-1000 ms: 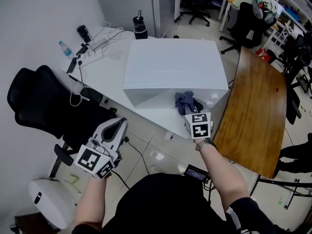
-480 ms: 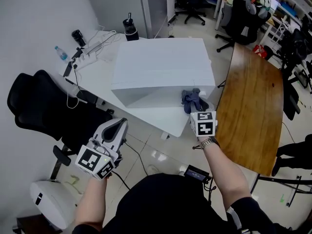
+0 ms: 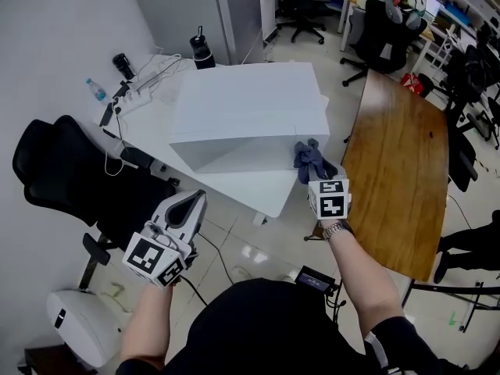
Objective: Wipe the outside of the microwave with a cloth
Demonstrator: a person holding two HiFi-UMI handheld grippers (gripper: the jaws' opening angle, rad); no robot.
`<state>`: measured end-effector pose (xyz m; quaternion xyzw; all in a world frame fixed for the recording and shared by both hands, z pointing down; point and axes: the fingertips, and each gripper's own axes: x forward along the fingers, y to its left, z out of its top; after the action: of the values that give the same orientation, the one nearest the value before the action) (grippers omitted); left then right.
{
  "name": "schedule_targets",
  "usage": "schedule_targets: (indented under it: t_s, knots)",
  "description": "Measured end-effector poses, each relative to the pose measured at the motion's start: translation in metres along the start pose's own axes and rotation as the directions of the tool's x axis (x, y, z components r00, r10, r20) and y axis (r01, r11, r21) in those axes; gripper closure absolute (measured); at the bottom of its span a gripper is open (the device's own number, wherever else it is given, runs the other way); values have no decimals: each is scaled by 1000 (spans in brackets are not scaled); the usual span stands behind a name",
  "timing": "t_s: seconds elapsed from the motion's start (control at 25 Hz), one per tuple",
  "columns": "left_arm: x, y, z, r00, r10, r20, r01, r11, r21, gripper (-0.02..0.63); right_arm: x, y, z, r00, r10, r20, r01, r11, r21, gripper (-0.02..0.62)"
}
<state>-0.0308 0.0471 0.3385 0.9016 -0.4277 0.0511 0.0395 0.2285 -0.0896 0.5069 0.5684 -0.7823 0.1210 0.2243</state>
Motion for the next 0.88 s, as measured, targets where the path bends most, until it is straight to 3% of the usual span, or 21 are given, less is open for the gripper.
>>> schedule_targets:
  t_s: [0.44,0.88]
  knots:
    - [-2,-47,2,1000,-3,11,3,1000,5,601,-43,-17,1,999,19,44,-19,1000,-15,497]
    - [-2,-107,3,999,-25,35,25,1000,4,601,-126,-4,26,979,125,163,-120,992,-40,495]
